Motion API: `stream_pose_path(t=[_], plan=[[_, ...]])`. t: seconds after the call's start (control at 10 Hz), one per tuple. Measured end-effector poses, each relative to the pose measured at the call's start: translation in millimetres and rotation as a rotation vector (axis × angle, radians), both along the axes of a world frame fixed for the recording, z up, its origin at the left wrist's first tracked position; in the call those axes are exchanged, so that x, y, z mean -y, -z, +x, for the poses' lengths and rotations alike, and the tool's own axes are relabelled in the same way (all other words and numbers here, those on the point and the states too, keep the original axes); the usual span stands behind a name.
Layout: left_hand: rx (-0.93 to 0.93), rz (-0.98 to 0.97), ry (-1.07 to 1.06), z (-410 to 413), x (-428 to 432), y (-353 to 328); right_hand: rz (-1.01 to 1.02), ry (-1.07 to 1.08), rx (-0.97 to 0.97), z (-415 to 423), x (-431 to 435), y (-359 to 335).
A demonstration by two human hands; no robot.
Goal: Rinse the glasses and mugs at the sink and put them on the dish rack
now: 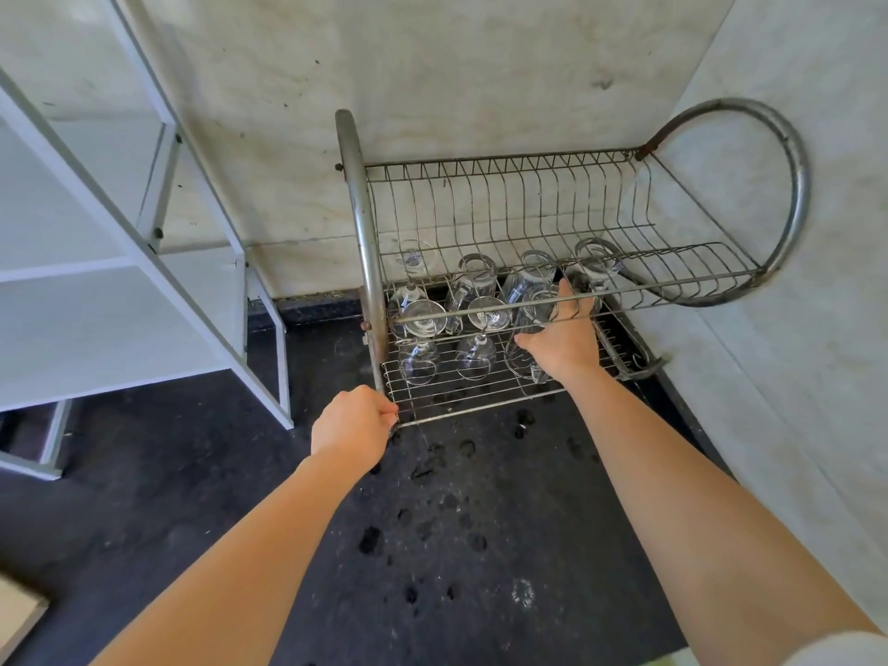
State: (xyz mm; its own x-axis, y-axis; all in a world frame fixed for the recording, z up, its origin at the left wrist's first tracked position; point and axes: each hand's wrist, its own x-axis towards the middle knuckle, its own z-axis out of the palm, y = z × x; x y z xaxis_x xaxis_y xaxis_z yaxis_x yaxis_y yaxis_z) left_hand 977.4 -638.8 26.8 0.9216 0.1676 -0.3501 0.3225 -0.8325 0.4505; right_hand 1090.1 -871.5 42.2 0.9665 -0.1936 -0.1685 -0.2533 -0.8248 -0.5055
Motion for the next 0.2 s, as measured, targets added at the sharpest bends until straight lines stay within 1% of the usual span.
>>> stream_pose_path(t=[0.1,0.2], plan=[[0.001,-0.019,0.006,-3.0,-2.3,1.9,-0.128,-0.008,-0.005,-3.7,-2.2,-3.9],[0.039,-0.080,-0.005,-10.4,-5.5,4.5,-0.180,0.030,0.059,-24.1,-7.3,-13.0]])
